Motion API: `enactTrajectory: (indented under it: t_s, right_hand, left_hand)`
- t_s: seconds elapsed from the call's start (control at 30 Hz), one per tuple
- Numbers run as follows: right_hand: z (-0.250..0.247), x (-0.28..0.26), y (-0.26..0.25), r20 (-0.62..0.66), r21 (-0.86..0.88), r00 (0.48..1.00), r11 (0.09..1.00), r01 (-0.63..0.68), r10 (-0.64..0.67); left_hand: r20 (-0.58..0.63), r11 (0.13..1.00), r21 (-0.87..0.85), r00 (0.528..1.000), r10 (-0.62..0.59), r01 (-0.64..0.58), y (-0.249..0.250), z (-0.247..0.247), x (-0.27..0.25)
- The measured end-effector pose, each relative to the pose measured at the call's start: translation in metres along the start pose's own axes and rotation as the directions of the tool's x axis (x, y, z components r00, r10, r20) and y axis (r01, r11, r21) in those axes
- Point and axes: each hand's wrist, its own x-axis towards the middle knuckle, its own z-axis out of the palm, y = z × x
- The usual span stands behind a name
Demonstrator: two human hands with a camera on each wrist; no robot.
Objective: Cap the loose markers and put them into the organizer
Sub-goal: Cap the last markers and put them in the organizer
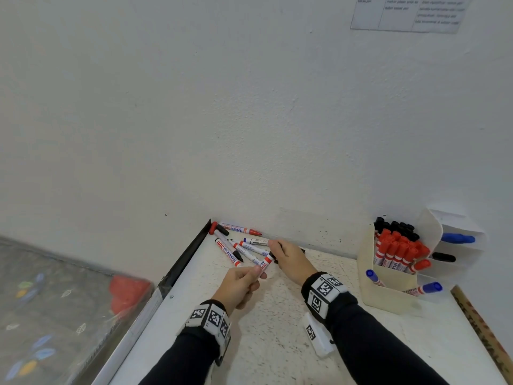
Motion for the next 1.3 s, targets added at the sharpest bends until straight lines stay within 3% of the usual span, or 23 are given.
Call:
enactTrajectory:
  t_s: [0.13,0.2,0.23,0.27,0.3,0.37,0.4,0.47,0.53,0.6,0.67,0.8,0.87,0.97,1.07,1.2,1.3]
  right_hand:
    - [-0.009,0.002,0.001,0.058,-0.136,0.998,0.991,0.012,-0.004]
    - [-0.013,0.0,0.006,0.001,-0.16,1.0,0.987,-0.012,0.012]
    - [-0.016,-0.002,0.009,-0.052,-0.153,0.998,0.988,-0.034,0.026]
    - [-0.02,-0.005,0.012,-0.105,-0.146,0.994,0.988,-0.057,0.042]
    - [-0.024,-0.006,0.016,-0.147,-0.141,0.988,0.987,-0.076,0.055]
    - [-0.032,-0.01,0.022,-0.189,-0.142,0.979,0.984,-0.104,0.077]
    - [-0.036,-0.012,0.025,-0.204,-0.142,0.976,0.983,-0.112,0.082]
    - [-0.043,-0.016,0.029,-0.239,-0.13,0.967,0.984,-0.125,0.091]
    - [-0.048,-0.021,0.031,-0.273,-0.097,0.958,0.988,-0.12,0.09]
    - [-0.054,-0.025,0.032,-0.306,-0.077,0.948,0.991,-0.11,0.082]
    - [-0.059,-0.027,0.031,-0.342,-0.064,0.938,0.994,-0.094,0.066]
    - [-0.071,-0.03,0.023,-0.443,-0.04,0.896,0.999,-0.013,-0.006]
    - [-0.082,-0.03,0.016,-0.483,-0.027,0.875,0.999,0.031,-0.04]
    - [-0.108,-0.029,0.008,-0.522,-0.069,0.851,0.997,0.02,-0.053]
    - [-0.141,-0.033,0.001,-0.582,-0.115,0.812,0.993,-0.036,-0.038]
    - [-0.184,-0.049,0.006,-0.649,-0.213,0.759,0.946,-0.245,0.051]
    - [-0.203,-0.055,0.013,-0.72,-0.132,0.692,0.968,-0.216,0.056]
  left_hand:
    - [-0.033,0.98,0.195,0.999,0.035,-0.028,0.003,0.005,-0.001]
    - [-0.092,0.928,0.369,0.992,0.086,-0.046,-0.001,0.005,-0.001]
    - [-0.164,0.871,0.485,0.971,0.174,-0.075,-0.003,0.001,0.0]
    - [-0.127,0.853,0.52,0.984,0.124,-0.04,-0.007,-0.007,0.003]
    - [-0.044,0.73,0.683,0.995,0.087,-0.033,-0.018,-0.013,0.009]
    - [-0.011,0.409,0.912,0.998,0.061,-0.015,-0.039,-0.014,0.018]
    - [-0.031,0.354,0.935,0.999,0.005,0.028,-0.041,-0.012,0.016]
    - [-0.098,0.368,0.926,0.995,0.005,0.089,-0.035,-0.006,0.011]
    - [-0.164,0.357,0.928,0.977,0.134,0.107,-0.026,-0.001,0.008]
    - [-0.225,0.406,0.906,0.948,0.227,0.118,-0.021,-0.002,0.006]
    - [-0.244,0.418,0.899,0.942,0.23,0.131,-0.022,-0.006,0.006]
    - [-0.236,0.316,0.933,0.957,0.167,0.175,-0.026,-0.004,0.005]
    - [-0.214,0.289,0.944,0.96,0.18,0.157,-0.028,-0.002,0.004]
    - [-0.191,0.345,0.933,0.955,0.227,0.105,-0.023,-0.002,0.002]
    - [-0.162,0.373,0.926,0.948,0.275,0.05,-0.018,-0.003,0.003]
    - [-0.139,0.412,0.911,0.926,0.35,-0.019,-0.014,-0.003,0.006]
    - [-0.132,0.498,0.86,0.895,0.427,-0.111,-0.014,-0.001,0.008]
